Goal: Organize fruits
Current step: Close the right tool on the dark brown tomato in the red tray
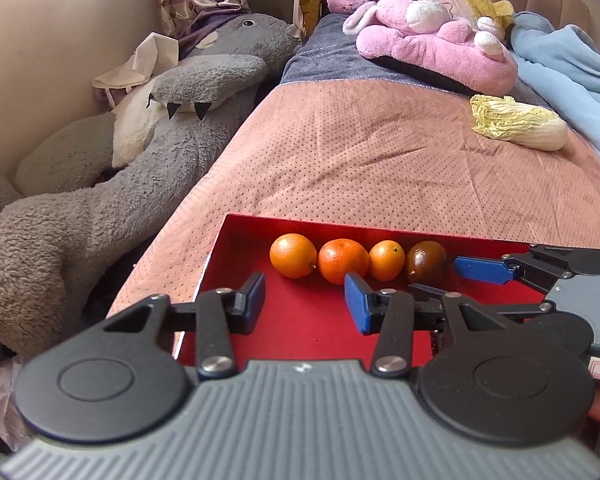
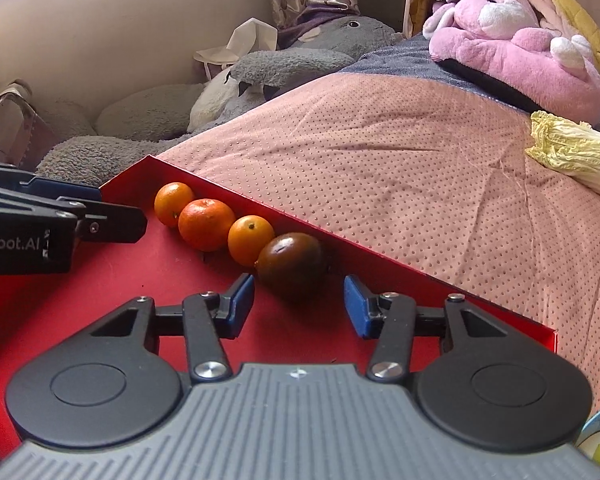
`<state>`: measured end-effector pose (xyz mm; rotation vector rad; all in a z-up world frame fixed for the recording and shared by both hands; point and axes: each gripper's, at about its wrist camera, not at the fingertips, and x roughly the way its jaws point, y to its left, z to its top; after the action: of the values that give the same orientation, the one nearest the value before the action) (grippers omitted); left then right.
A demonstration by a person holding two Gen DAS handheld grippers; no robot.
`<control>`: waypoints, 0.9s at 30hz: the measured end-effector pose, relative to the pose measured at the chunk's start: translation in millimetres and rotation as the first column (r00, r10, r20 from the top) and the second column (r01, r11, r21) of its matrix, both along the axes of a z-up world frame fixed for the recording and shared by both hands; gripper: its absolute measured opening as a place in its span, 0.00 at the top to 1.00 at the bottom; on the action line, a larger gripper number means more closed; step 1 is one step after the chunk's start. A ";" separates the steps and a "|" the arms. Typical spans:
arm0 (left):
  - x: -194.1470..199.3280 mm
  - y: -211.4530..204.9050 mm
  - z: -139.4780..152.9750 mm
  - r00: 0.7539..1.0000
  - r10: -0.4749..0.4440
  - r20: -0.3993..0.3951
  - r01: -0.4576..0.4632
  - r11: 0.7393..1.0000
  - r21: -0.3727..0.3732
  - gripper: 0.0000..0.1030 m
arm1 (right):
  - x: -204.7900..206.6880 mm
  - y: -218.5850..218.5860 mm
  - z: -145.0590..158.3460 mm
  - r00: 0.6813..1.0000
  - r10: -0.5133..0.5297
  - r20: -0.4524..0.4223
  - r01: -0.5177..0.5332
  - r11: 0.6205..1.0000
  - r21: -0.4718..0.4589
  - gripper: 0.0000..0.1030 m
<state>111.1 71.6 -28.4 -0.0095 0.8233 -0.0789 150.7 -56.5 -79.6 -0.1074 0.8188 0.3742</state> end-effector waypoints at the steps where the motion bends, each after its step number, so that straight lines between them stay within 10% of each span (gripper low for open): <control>1: 1.0 -1.0 -1.0 1.000 -0.003 -0.003 0.003 1.000 0.000 0.55 | 2.4 0.1 -1.3 1.000 -0.001 -0.002 0.001 1.000 0.000 0.46; 27: 38.0 -39.6 -33.6 0.995 -0.067 -0.077 0.072 0.995 0.065 0.56 | -37.6 -63.6 19.1 1.000 -0.021 -0.022 0.023 0.996 0.088 0.56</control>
<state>149.0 32.0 -62.0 0.0803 0.9011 -0.1167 113.1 -120.2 -60.5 -0.0123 0.8223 0.3906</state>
